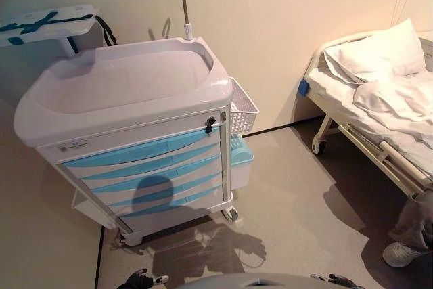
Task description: Open the drawer and pick up the medicine
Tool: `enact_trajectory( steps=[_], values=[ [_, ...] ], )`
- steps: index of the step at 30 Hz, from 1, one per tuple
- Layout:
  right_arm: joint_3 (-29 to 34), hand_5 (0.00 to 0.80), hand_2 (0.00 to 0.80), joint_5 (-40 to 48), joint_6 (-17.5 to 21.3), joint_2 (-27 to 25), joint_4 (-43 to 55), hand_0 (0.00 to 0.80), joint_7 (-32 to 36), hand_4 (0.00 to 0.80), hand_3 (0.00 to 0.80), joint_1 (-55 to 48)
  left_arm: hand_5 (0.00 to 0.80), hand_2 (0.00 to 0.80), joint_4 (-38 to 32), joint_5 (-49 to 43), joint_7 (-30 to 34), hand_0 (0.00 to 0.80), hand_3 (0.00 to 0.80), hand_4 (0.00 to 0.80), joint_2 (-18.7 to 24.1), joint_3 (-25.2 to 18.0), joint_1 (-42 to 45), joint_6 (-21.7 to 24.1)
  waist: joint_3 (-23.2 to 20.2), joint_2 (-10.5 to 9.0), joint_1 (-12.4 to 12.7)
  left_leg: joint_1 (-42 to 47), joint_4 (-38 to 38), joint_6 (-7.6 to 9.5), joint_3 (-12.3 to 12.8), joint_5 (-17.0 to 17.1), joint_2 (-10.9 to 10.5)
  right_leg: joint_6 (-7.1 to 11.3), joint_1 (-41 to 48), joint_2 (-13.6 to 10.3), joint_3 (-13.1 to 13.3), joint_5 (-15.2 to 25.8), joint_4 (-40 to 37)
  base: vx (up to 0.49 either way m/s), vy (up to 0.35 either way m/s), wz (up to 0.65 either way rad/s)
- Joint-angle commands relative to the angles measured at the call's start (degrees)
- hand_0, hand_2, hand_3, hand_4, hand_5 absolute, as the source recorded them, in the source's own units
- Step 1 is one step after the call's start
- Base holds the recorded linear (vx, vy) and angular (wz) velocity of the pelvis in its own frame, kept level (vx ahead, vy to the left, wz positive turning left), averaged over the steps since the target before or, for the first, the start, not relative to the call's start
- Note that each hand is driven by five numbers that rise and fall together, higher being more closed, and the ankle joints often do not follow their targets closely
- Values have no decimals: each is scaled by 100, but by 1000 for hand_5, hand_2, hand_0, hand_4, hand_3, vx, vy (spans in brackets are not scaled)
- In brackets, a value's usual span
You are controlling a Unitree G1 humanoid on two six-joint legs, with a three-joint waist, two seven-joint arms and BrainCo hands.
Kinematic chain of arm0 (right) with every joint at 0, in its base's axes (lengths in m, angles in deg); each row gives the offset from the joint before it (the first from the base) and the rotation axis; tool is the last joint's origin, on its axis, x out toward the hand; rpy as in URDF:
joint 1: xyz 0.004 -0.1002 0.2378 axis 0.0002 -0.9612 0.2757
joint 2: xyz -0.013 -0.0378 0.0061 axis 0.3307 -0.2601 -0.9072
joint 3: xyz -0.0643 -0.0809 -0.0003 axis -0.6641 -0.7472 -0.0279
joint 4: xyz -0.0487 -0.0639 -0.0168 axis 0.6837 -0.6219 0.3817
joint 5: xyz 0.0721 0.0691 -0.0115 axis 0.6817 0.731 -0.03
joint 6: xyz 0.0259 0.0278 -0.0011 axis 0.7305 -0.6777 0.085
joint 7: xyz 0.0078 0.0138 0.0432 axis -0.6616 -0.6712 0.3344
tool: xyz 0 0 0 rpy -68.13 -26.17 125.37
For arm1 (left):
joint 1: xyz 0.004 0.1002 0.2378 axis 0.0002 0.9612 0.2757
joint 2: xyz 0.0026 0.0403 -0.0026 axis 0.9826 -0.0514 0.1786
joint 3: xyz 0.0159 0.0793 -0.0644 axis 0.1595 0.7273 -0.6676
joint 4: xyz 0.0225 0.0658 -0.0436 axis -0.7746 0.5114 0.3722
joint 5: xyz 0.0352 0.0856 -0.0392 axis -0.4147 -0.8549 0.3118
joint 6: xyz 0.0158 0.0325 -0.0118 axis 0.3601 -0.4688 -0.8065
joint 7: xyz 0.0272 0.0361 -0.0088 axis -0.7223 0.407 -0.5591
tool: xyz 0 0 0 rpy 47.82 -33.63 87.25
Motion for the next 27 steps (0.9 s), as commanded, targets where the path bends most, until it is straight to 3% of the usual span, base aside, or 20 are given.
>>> enact_trajectory(
  steps=[1,9,12,14,18,20,22,27],
  values=[
    [-244,0,0,-48,26,55,-299,0,-29,0,0,511,0,0,251,-6,-51,0,0,0,18,-191,-431,83,154,-217,-136,-474,42,66,-201,151,-207,449,217,-139,-75,-339,78,-94,4,-3],
    [-450,0,0,15,47,-77,-135,0,-162,0,0,889,0,0,-49,567,-179,0,0,0,107,-175,-830,203,530,-195,-169,-1442,21,19,-244,514,-269,444,-775,-141,-63,-16,75,-155,11,-3],
    [-559,0,0,87,61,-136,-58,0,-266,0,0,1077,0,0,-442,937,-304,0,0,0,131,-74,-1107,298,899,-243,-151,-1920,113,27,-304,639,-247,404,-1253,-172,-88,55,252,-185,12,0],
    [-590,0,0,116,73,-136,-39,0,-281,0,0,1123,0,0,-561,1053,-358,0,0,0,141,-74,-1200,334,1006,-281,-144,-2082,261,49,-340,618,-255,383,-1402,-190,-97,41,374,-128,5,4],
    [-622,0,0,259,145,-146,151,0,-372,0,0,1214,0,0,-1481,1503,-513,0,0,0,191,-9,-1510,486,1384,-438,-135,-2887,1037,108,-483,474,-323,302,-2019,-254,-154,-32,872,-134,-7,9],
    [-622,0,0,259,145,-145,151,0,-372,0,0,1214,0,0,-1485,1503,-515,0,0,0,192,-9,-1507,484,1368,-435,-141,-2917,1056,108,-488,467,-326,302,-2041,-256,-158,-35,881,-70,-17,10],
    [-641,0,0,358,185,-126,250,0,-411,0,0,1254,0,0,-2276,1926,-622,0,0,0,276,-36,-1685,650,1396,-583,-119,-3347,1292,82,-624,448,-357,284,-2363,-245,-243,-75,1032,-120,-52,14],
    [-654,0,0,447,200,-51,264,0,-435,0,0,1289,0,0,-2832,2234,-671,0,0,0,269,-24,-1885,733,1398,-694,-93,-3581,1416,68,-727,422,-358,273,-2539,-235,-327,-165,1154,-41,-22,23]
  ],
)
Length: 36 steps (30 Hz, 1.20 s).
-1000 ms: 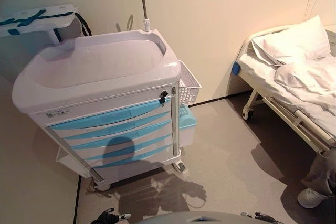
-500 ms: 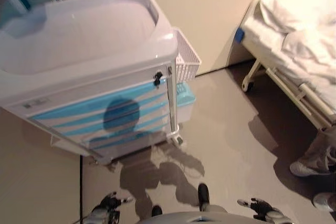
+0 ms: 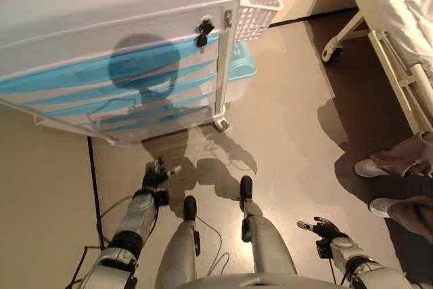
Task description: Open the drawer and pick up the medicine
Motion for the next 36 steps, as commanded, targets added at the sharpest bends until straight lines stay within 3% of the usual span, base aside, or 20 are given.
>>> enact_trajectory(
  steps=[1,14,20,36],
  values=[
    [-305,0,0,230,95,-36,38,0,-97,0,0,-20,0,0,-360,350,-103,0,0,0,150,-101,-101,295,-213,-99,-37,-555,-39,150,-401,344,-72,331,-49,3,-175,-623,647,-26,-18,11],
    [-476,0,0,336,150,122,174,0,-129,0,0,91,0,0,-1511,1800,-109,0,0,0,-195,-216,-770,649,-110,-376,2,-799,54,104,-644,338,-67,277,-239,60,-413,-811,872,-11,-34,11],
    [-521,0,0,318,168,161,165,0,-106,0,0,110,0,0,-1729,2535,56,0,0,0,-313,-415,-989,854,-102,-510,-16,-811,-21,72,-705,377,-21,270,-254,114,-466,-803,822,0,-19,2],
    [-603,0,0,300,230,241,160,0,-12,0,0,107,0,0,-2234,3417,315,0,0,0,-262,-759,-1282,1222,-63,-686,14,-802,-86,33,-775,382,23,276,-235,140,-590,-854,837,4,-7,1]
  ],
)
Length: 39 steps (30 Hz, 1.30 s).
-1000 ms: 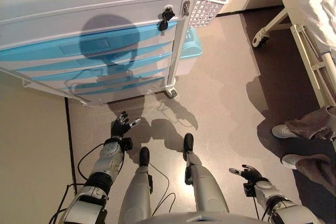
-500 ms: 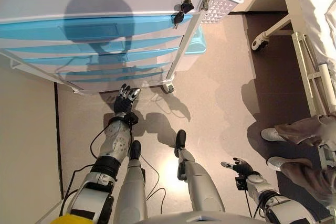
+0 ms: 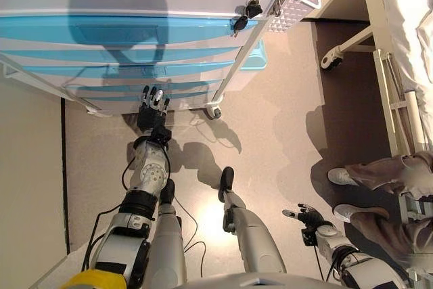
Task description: Open the drawer and pick up the medicine
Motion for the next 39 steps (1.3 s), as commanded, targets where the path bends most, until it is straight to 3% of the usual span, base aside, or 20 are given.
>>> enact_trajectory(
  steps=[1,18,39],
  values=[
    [-183,0,0,177,140,-45,43,0,-15,0,0,-160,0,0,-595,182,235,0,0,0,143,-224,-179,300,-175,15,23,-255,-422,139,-307,451,-43,338,8,92,-148,-716,659,0,0,0],
    [-161,0,0,167,195,-59,45,0,73,0,0,-180,0,0,-959,433,368,0,0,0,360,-517,-237,532,-156,-107,42,-210,-481,130,-341,444,-25,338,86,149,-177,-689,550,2,-4,1],
    [-162,0,0,121,213,-97,35,0,139,0,0,-240,0,0,-1401,378,462,0,0,0,623,-468,-455,613,-170,-144,26,-244,-441,145,-337,425,-35,351,85,165,-173,-660,562,0,0,0]
  ],
)
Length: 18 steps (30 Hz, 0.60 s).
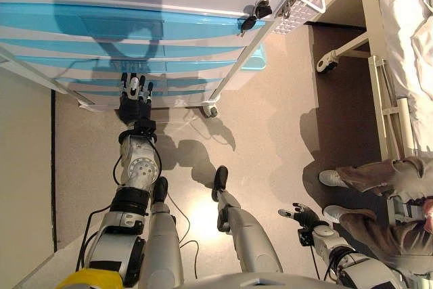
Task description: Open the drawer and pick up the medicine
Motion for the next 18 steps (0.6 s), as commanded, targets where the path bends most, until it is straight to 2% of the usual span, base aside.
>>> enact_trajectory(
  steps=[1,18],
  values=[
    [-161,0,0,121,95,-204,38,0,3,0,0,-233,0,0,-924,-159,290,0,0,0,410,-125,-443,375,-193,82,36,-190,-436,163,-249,431,-76,339,86,122,-125,-641,597,0,0,0],
    [-179,0,0,77,86,-278,43,0,41,0,0,-255,0,0,-896,-170,263,0,0,0,686,-189,-799,462,-261,63,-46,-204,-411,168,-217,397,-67,363,96,128,-98,-601,564,0,0,0]
  ],
)
